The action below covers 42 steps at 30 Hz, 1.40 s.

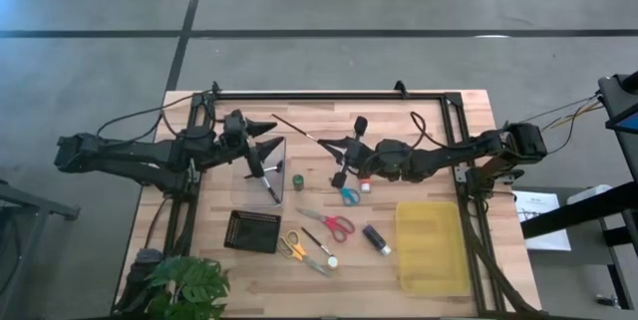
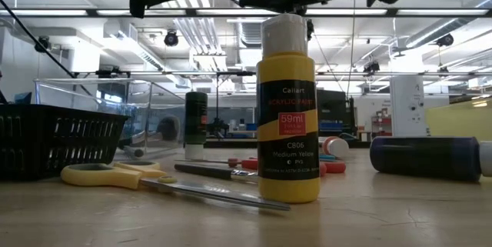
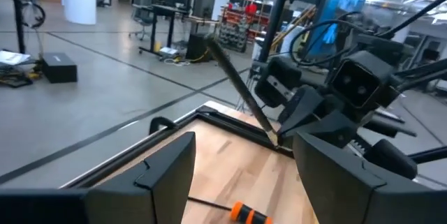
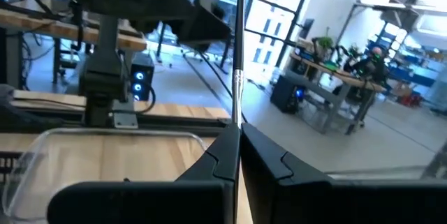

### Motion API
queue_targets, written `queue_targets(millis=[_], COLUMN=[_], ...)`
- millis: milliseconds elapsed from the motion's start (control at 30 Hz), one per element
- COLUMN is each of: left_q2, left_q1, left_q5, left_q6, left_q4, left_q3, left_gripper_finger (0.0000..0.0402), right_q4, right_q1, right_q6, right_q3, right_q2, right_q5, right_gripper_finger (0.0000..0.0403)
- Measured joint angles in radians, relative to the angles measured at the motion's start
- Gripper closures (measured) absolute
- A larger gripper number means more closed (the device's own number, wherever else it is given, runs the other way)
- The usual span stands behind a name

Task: Pick & Place Paint Supplies
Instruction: Put the eyeshadow brush into the transparent bin

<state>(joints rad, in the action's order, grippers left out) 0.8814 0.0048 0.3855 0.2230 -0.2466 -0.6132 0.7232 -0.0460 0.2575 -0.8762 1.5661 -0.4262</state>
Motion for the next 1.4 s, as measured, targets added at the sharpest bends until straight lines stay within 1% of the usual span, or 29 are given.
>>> queue_targets(millis=[133,233,333,433,667,733,767,833,1100,1167,1400], left_q2=[0.000,0.000,0.000,0.000,0.000,0.000,0.000,0.000,0.000,-0.001,0.000], left_q1=[0.002,0.002,0.005,0.005,0.006,0.006,0.006,0.006,0.007,0.007,0.008], left_q5=[-0.006,-0.012,-0.042,-0.065,-0.076,-0.076,-0.076,-0.076,-0.088,-0.084,-0.073], left_q6=[0.003,-0.003,-0.009,-0.013,-0.017,-0.024,-0.025,-0.019,-0.034,-0.011,-0.010], left_q4=[-0.019,-0.080,-0.128,-0.157,-0.164,-0.162,-0.158,-0.146,-0.142,-0.127,-0.113], left_q3=[0.002,0.025,0.041,0.045,0.045,0.045,0.045,0.045,0.045,0.045,0.045], left_gripper_finger=[0.0150,0.0150,0.0150,0.0150,0.0150,0.0158,0.0167,0.0196,0.0372,0.0386,0.0386], right_q4=[-0.016,-0.043,-0.060,-0.083,-0.089,-0.099,-0.105,-0.105,-0.104,-0.109,-0.090], right_q1=[0.000,0.001,0.000,0.003,0.002,0.003,0.003,0.003,0.005,0.006,0.004], right_q6=[0.016,0.016,0.017,0.021,0.038,0.045,0.047,0.050,0.060,0.060,0.066], right_q3=[-0.033,-0.055,-0.079,-0.106,-0.184,-0.202,-0.207,-0.217,-0.210,-0.210,-0.210], right_q2=[0.000,-0.001,0.012,0.044,0.139,0.153,0.155,0.158,0.142,0.142,0.142], right_q5=[0.019,0.050,0.053,0.058,0.072,0.072,0.072,0.072,0.055,0.056,0.061], right_gripper_finger=[0.0395,0.0395,0.0395,0.0395,0.0395,0.0395,0.0395,0.0395,0.0395,0.0395,0.0395])
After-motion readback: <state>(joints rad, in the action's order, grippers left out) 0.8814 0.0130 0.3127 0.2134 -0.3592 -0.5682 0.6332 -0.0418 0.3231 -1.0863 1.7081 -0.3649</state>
